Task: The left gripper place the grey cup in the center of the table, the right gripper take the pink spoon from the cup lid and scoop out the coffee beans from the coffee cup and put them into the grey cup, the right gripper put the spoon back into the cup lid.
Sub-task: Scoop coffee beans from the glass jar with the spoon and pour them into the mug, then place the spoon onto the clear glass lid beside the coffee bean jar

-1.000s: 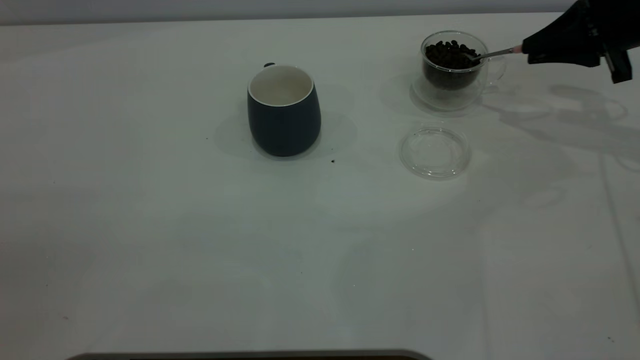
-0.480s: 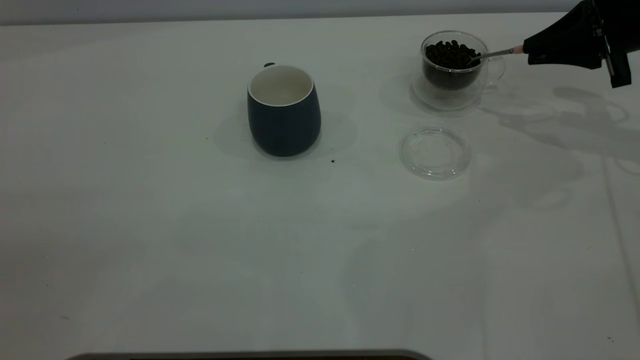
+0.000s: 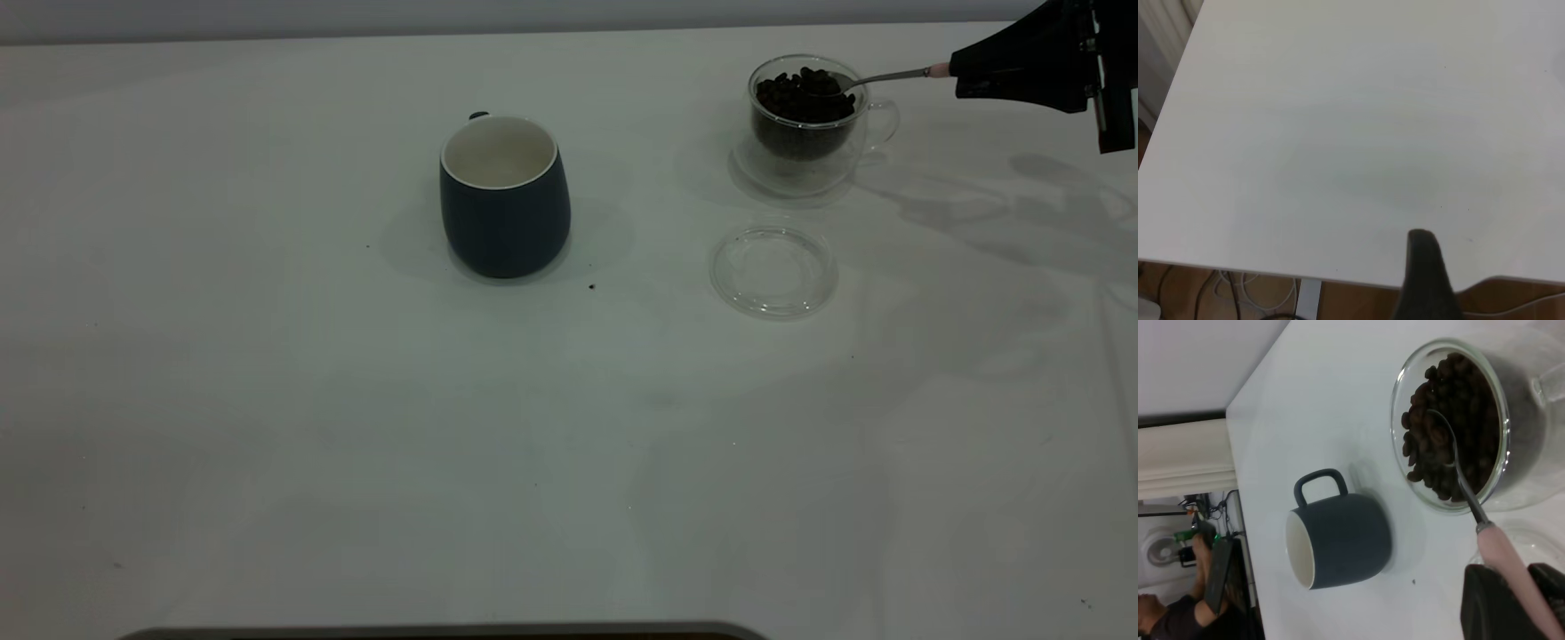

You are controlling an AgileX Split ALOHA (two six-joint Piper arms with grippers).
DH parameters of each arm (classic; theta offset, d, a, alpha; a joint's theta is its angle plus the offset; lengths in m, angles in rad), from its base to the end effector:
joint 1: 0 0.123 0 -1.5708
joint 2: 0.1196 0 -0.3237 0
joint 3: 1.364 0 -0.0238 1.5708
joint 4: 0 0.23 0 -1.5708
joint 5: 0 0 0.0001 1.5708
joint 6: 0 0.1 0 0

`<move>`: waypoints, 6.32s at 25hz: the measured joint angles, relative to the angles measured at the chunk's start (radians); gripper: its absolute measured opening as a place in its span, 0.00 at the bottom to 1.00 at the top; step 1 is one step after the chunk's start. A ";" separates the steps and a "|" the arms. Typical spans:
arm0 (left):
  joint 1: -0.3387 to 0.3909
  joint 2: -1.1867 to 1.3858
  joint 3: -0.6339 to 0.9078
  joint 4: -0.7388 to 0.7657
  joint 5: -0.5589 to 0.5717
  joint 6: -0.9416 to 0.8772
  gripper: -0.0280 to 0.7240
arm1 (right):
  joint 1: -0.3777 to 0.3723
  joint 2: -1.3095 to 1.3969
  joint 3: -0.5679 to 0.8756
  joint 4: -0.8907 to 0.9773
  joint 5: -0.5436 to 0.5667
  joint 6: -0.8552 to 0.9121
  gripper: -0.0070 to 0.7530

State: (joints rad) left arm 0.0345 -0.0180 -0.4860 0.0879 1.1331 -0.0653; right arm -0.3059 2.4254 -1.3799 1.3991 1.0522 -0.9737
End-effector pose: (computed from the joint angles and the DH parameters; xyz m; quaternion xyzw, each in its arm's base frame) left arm -0.0591 0.0059 0.2524 -0.0467 0.8685 0.0362 0.4922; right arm 0.4413 -0.0496 0.0813 0.1648 0.8475 0.4816 0.1504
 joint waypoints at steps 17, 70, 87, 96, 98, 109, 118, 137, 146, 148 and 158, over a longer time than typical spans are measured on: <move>0.000 0.000 0.000 0.000 0.000 0.000 0.82 | 0.006 0.001 0.000 0.041 0.090 -0.009 0.14; 0.000 0.000 0.000 0.000 0.000 0.000 0.82 | 0.479 -0.021 0.000 0.151 -0.178 -0.459 0.14; 0.000 0.000 0.000 0.000 0.000 0.000 0.82 | 0.246 -0.374 0.205 -0.203 -0.108 -0.235 0.14; 0.000 0.000 0.000 0.000 0.000 0.001 0.82 | 0.092 -0.335 0.379 -0.177 -0.184 -0.306 0.14; 0.000 0.000 0.000 0.000 0.000 0.001 0.82 | 0.083 -0.301 0.379 -0.165 -0.190 -0.310 0.14; 0.000 0.000 0.000 0.000 0.000 0.001 0.82 | 0.074 -0.113 0.352 -0.071 -0.240 -0.368 0.14; 0.000 0.000 0.000 0.000 0.000 0.001 0.82 | 0.074 -0.038 0.304 -0.025 -0.223 -0.386 0.14; 0.000 0.000 0.000 0.000 0.000 0.000 0.82 | 0.078 0.015 0.300 0.071 -0.194 -0.461 0.14; 0.000 0.000 0.000 0.000 0.000 0.000 0.82 | 0.088 0.015 0.300 0.071 -0.198 -0.469 0.16; 0.000 0.000 0.000 0.000 0.000 0.000 0.82 | 0.088 0.015 0.300 0.071 -0.202 -0.469 0.17; 0.000 0.000 0.000 0.000 0.000 0.000 0.82 | 0.088 0.022 0.300 0.069 -0.236 -0.487 0.42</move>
State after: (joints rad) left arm 0.0345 -0.0180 -0.4860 0.0879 1.1331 -0.0653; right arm -0.2177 2.4474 -1.0804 1.4685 0.8165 -1.4611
